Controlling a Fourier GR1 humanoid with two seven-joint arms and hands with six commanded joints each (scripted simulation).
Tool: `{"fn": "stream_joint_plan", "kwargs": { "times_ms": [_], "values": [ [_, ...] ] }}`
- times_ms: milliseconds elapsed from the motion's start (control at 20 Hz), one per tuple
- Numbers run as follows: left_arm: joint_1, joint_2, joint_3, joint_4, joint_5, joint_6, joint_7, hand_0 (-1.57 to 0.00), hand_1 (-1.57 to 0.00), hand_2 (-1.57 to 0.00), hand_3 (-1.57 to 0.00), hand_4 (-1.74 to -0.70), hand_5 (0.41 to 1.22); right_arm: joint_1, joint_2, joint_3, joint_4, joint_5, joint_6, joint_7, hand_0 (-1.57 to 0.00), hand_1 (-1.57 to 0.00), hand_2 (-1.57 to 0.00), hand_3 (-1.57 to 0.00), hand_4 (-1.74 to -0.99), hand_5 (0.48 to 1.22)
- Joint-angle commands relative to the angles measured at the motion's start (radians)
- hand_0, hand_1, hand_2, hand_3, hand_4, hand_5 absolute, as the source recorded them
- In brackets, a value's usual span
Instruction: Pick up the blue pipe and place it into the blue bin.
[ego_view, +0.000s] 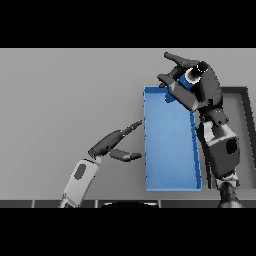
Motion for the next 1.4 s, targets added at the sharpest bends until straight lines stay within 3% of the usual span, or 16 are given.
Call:
{"fn": "stream_joint_plan", "kwargs": {
  "times_ms": [0,150,250,600,750,1000,1050,1250,1300,1350],
  "values": [
    [-0.01,-0.002,0.003,0.008,0.001,-0.001,0.002,0.0,0.0,0.0,0.0,-0.89,0.415,0.018,-0.042,-0.02,0.016,-0.01,-0.008,0.0,-1.57,-1.57,-1.57,-1.57,-1.741,1.221],
    [0.014,0.015,-0.005,-0.011,-0.002,-0.006,-0.038,0.0,0.0,0.0,0.0,-0.88,0.412,0.132,-0.121,-0.069,0.013,-0.015,-0.001,0.0,-1.57,-1.57,-1.57,-1.57,-1.741,1.221],
    [0.005,0.018,-0.008,-0.012,-0.012,0.0,-0.028,0.0,0.0,0.0,0.0,-0.87,0.415,0.229,-0.149,-0.079,-0.011,-0.047,-0.036,0.0,-1.57,-1.57,-1.57,-1.57,-1.741,1.221],
    [0.033,0.013,-0.02,-0.022,-0.009,0.001,-0.021,0.0,0.0,0.0,0.0,-0.88,0.422,0.607,-0.129,-0.042,-0.142,-0.046,-0.113,0.0,-1.57,-1.57,-1.57,-1.57,-1.741,1.221],
    [0.034,0.014,-0.015,-0.04,0.012,-0.007,-0.003,0.0,0.0,0.0,0.0,-0.88,0.427,0.742,-0.131,0.025,-0.192,-0.04,-0.218,0.0,-1.57,-1.57,-1.57,-1.57,-1.741,1.221],
    [0.027,0.01,-0.018,-0.046,0.008,0.0,0.009,0.0,0.0,0.0,0.0,-0.89,0.422,0.873,-0.254,0.179,-0.183,-0.069,-0.456,0.0,-1.57,-1.57,-1.57,-1.52,-1.741,1.221],
    [0.029,0.009,-0.02,-0.04,0.004,0.0,0.011,0.0,0.0,0.0,0.0,-0.89,0.42,0.875,-0.286,0.206,-0.169,-0.085,-0.498,0.0,-1.57,-1.57,-1.57,-1.26,-1.741,1.221],
    [0.041,0.019,-0.023,-0.045,-0.001,-0.002,-0.003,0.0,0.0,0.0,0.0,-0.88,0.421,0.847,-0.409,0.385,-0.082,-0.177,-0.66,0.0,-1.57,-1.55,-1.57,-0.85,-1.741,1.221],
    [0.029,0.017,-0.019,-0.038,-0.004,0.003,0.002,0.0,0.0,0.0,0.0,-0.88,0.421,0.827,-0.45,0.424,-0.065,-0.23,-0.697,0.0,-1.46,-1.34,-1.34,-0.79,-1.678,1.221],
    [0.031,0.016,-0.022,-0.041,-0.001,-0.002,0.0,0.0,0.0,0.0,0.0,-0.88,0.422,0.802,-0.488,0.472,-0.047,-0.283,-0.729,0.0,-1.17,-1.07,-1.07,-0.63,-1.592,1.221]
  ]
}}
